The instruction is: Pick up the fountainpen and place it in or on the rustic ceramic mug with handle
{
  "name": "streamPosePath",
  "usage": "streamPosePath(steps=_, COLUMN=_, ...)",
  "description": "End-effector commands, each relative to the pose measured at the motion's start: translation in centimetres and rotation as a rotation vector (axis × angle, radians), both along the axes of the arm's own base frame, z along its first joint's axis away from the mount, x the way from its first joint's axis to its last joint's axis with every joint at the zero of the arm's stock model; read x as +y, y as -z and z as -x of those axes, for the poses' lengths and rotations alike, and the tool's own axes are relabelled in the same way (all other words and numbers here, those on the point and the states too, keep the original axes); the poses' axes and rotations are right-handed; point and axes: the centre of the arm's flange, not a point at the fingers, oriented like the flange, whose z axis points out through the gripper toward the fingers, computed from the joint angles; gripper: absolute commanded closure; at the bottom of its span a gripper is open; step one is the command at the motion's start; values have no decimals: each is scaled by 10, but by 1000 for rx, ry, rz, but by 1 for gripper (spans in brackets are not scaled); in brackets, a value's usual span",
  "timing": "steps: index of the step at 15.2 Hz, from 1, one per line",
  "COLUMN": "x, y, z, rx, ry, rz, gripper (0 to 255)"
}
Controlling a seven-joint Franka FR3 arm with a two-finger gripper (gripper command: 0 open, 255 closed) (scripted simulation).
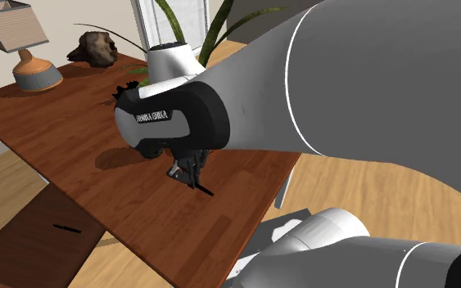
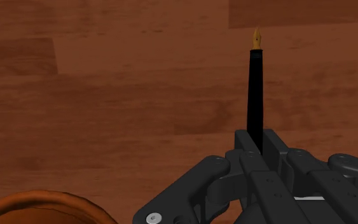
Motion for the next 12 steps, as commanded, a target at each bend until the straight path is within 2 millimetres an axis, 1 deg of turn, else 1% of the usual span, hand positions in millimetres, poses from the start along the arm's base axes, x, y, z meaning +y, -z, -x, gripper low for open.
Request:
streamPosePath(steps=1, x=1, y=-10, z=0, rx=1, ry=0, rz=0, gripper=255)
streamPosePath(steps=12, x=1, y=-69, z=0, rx=1, ry=0, rz=0, gripper=255)
